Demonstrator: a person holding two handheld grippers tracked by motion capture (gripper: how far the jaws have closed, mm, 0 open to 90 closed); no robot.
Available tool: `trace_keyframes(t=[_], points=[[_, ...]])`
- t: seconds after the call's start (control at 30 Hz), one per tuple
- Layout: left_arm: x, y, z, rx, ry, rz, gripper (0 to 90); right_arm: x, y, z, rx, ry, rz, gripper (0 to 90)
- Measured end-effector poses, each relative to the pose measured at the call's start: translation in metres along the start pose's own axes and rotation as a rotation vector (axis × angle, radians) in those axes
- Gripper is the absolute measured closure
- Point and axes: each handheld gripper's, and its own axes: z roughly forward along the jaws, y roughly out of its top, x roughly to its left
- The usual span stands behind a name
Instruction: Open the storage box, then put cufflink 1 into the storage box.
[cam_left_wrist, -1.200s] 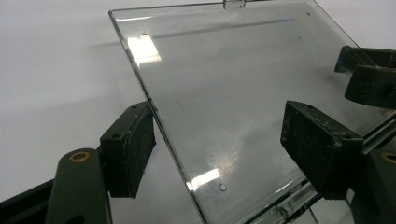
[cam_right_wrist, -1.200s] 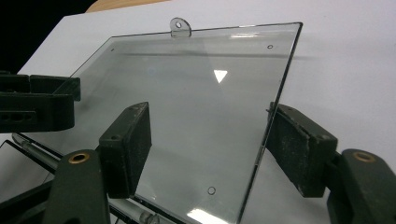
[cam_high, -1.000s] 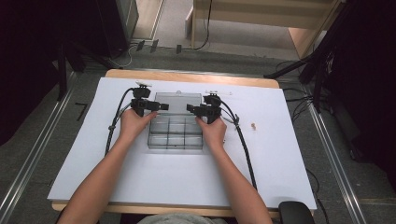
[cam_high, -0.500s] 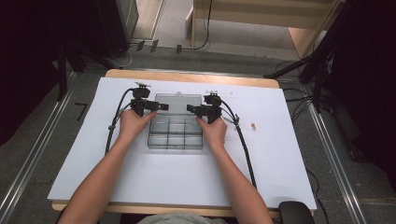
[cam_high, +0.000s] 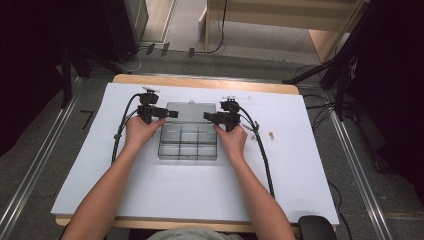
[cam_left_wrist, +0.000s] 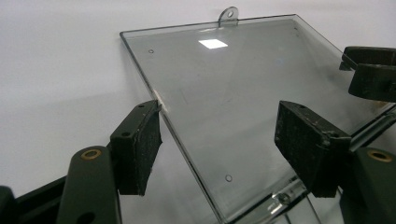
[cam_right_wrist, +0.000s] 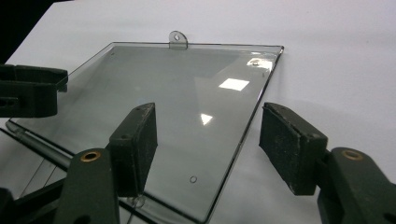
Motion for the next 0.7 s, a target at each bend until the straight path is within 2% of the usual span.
trace_keyframes(t=[0.23, 0.53, 0.7], points=[[-0.004, 0.001, -0.012, 0.008, 0.016, 0.031, 33.3, 0.008, 0.002, -0.015, 0.011, 0.007, -0.060, 40.6], [-0.011, 0.002, -0.025, 0.006, -0.009, 0.038, 33.4, 0.015, 0.001, -0.032, 0.055, 0.024, -0.110, 44.2], [-0.016, 0.001, -0.030, 0.009, -0.015, 0.051, 33.5, 0.014, 0.000, -0.038, 0.076, 0.038, -0.120, 45.8]])
